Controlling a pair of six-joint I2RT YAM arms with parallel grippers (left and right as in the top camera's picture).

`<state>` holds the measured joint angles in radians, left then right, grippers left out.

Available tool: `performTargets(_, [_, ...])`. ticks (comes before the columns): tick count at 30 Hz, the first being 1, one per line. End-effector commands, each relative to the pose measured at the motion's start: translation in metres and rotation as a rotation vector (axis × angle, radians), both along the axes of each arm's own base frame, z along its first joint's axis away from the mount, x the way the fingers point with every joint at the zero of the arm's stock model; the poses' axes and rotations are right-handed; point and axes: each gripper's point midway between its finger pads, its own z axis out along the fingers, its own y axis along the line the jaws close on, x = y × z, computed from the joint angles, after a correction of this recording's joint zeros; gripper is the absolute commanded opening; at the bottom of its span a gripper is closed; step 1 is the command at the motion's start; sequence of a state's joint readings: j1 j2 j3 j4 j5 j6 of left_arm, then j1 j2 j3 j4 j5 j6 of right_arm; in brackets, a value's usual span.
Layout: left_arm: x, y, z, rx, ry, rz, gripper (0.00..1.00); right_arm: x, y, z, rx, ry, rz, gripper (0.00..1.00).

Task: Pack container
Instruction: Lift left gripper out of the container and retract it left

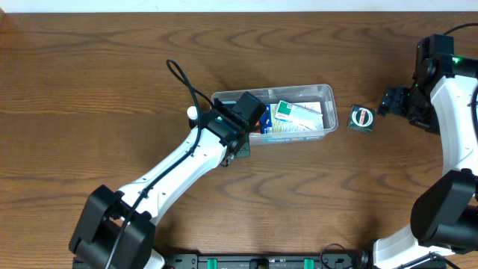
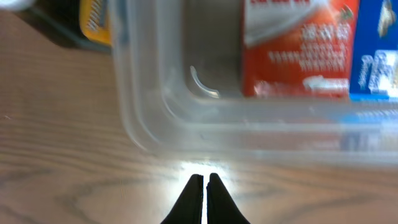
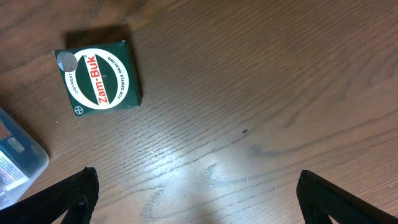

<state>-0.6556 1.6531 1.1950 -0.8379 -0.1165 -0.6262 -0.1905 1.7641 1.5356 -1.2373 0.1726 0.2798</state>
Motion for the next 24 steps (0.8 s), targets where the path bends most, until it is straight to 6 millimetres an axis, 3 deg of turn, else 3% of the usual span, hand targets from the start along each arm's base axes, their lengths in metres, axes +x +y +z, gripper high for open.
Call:
performTargets(1, [-0.003,-0.027,0.035,-0.159,-0.001,-0.081,0.06,-0.001,-0.002,0.008,-0.008,-0.020,0.001,0.99])
performTargets(3, [-0.001,-0.027,0.061,-0.193,-0.059,-0.084,0.06,-0.001,-0.002,0.008,-0.008,-0.020,0.001,0.99])
performTargets(6, [0.012,-0.007,0.105,-0.200,-0.218,-0.036,0.06,-0.001,-0.002,0.008,-0.008,-0.020,0.001,0.99])
performTargets(9, [0.026,0.038,0.146,-0.157,-0.386,0.088,0.07,-0.001,-0.002,0.008,-0.008,-0.020,0.001,0.99])
performTargets(10, [0.027,0.061,0.162,-0.146,-0.443,0.148,0.08,-0.001,-0.002,0.008,-0.007,-0.020,0.001,0.99])
performTargets(11, [0.027,0.072,0.168,-0.144,-0.463,0.176,0.16,-0.001,-0.002,0.008,-0.008,-0.020,0.001,0.99])
performTargets(12, [0.026,0.083,0.175,-0.147,-0.481,0.208,0.30,-0.001,-0.002,0.008,-0.008,-0.020,0.001,0.99])
performTargets(13, [0.025,0.096,0.180,-0.147,-0.496,0.243,0.49,-0.001,-0.002,0.008,-0.008,-0.020,0.001,0.99])
performTargets(16, [0.020,0.129,0.188,-0.131,-0.516,0.333,0.56,-0.001,-0.002,0.008,-0.008,-0.020,0.002,0.99])
performTargets(18, [0.017,0.147,0.188,-0.113,-0.511,0.384,0.83,-0.001,-0.002,0.008,-0.008,-0.020,0.001,0.99])
performTargets(20, [0.015,0.159,0.185,-0.093,-0.494,0.422,0.99,-0.001,-0.002,0.008,-0.007,-0.023,0.000,0.99])
performTargets(24, [0.008,0.176,0.174,-0.055,-0.441,0.471,0.98,0.021,-0.003,0.011,-0.004,-0.118,-0.015,0.99])
